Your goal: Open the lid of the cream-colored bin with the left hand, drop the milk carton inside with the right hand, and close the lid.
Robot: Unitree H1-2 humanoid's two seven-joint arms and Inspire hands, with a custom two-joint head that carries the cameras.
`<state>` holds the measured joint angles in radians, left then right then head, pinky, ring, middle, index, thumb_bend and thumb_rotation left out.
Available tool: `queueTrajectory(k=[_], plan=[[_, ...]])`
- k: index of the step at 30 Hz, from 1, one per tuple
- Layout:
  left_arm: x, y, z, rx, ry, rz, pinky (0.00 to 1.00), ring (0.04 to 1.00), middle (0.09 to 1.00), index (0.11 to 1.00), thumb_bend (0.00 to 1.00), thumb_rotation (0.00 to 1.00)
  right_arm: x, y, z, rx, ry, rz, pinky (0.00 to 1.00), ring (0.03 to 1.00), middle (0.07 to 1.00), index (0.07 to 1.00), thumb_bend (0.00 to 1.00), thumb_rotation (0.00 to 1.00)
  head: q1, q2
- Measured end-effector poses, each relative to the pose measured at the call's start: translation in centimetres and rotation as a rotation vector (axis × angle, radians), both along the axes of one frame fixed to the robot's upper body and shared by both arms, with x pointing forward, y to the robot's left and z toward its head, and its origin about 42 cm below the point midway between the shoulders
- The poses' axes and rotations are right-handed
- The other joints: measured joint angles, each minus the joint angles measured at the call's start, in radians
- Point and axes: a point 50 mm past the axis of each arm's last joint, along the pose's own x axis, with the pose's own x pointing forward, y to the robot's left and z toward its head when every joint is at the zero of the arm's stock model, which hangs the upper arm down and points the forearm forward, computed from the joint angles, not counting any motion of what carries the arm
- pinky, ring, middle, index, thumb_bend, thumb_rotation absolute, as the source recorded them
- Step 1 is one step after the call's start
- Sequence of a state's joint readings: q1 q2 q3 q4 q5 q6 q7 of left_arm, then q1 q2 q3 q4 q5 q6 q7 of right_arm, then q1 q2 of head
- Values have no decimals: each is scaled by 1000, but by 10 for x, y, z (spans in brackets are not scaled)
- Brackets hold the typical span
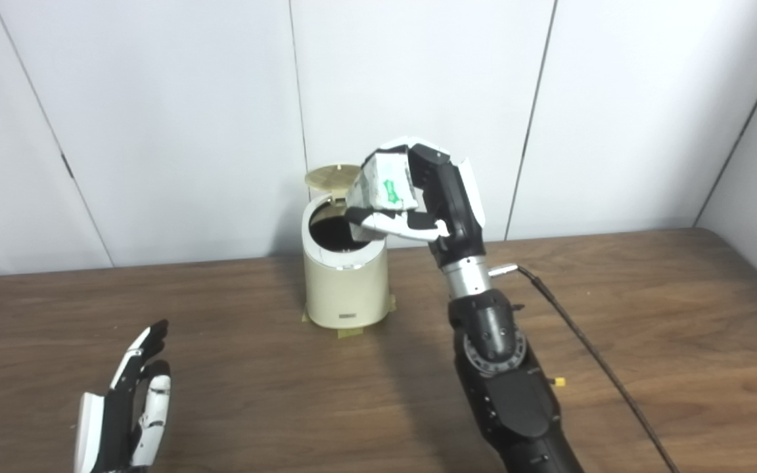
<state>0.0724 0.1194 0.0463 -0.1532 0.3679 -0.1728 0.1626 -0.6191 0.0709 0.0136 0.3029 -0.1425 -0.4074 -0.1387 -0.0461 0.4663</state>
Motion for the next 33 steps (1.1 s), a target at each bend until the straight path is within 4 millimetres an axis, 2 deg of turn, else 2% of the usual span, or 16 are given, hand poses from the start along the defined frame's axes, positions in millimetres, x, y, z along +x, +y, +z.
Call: queueTrajectory(k=[11, 18, 25, 33], plan=[[-5, -5, -1, -13, 4, -10, 778, 859, 884, 878, 295, 869, 4, 18, -12, -10, 44, 27, 404, 478, 517, 462, 501, 0, 37, -8], [-9, -7, -2, -15, 6, -11, 784, 859, 880, 867, 291, 832, 8, 30, -7, -87, -1, -9, 428, 476, 507, 455, 502, 0, 49, -12], [-12, -7, -2, -20, -3, 3, 780, 859, 880, 862, 277, 811, 12, 40, -13, -159, -42, -69, 432, 481, 505, 451, 502, 0, 58, -20], [-16, -10, -1, -18, -7, -2, 780, 858, 877, 864, 292, 844, 18, 48, -23, -240, -101, -154, 434, 484, 499, 448, 502, 0, 67, -32]])
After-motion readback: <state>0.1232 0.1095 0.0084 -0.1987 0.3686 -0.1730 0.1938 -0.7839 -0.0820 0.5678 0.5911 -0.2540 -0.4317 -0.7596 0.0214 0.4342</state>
